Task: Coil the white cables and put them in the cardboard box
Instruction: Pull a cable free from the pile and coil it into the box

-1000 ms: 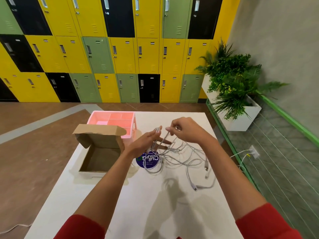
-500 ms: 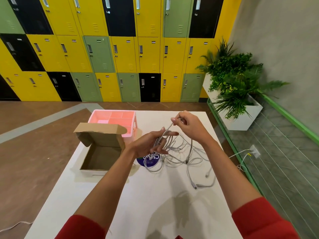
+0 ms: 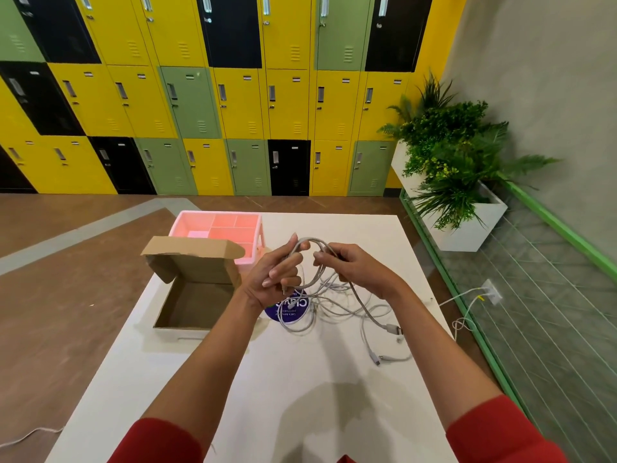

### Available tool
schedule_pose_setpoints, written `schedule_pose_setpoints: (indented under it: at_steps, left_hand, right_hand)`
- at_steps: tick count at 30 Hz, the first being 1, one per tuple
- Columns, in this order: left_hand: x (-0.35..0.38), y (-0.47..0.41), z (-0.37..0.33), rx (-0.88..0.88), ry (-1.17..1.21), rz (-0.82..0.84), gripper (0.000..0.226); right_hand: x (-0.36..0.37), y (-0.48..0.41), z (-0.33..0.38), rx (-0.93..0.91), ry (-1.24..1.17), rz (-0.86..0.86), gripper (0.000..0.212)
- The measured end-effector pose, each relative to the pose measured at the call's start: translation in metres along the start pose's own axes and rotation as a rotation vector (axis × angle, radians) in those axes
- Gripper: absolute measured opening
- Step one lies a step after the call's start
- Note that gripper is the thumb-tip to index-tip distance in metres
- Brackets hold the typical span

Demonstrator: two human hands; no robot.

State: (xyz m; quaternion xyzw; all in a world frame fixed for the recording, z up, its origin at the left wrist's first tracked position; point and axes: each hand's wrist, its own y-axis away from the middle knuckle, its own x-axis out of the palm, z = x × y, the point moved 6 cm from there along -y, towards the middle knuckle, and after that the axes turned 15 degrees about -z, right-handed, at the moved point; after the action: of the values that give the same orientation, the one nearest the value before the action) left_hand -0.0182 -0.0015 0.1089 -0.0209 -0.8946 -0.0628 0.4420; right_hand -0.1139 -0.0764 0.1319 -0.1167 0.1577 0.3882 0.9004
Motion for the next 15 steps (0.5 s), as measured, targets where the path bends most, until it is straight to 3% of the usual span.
schedule_pose_setpoints:
  at_steps: [7,15]
  left_hand:
    - [0.005,0.001,0.002,-0.06,-0.041,0.058,0.036]
    - [-0.015,-0.011,-0.01,0.178,-0.323,-0.383,0.035]
  right_hand:
    - [0.012,0.004,-0.009,0.057,0.006,0.048,0.026]
    - [-0.004,-0.003,-0.013,0.039,0.023,-0.213,0.031]
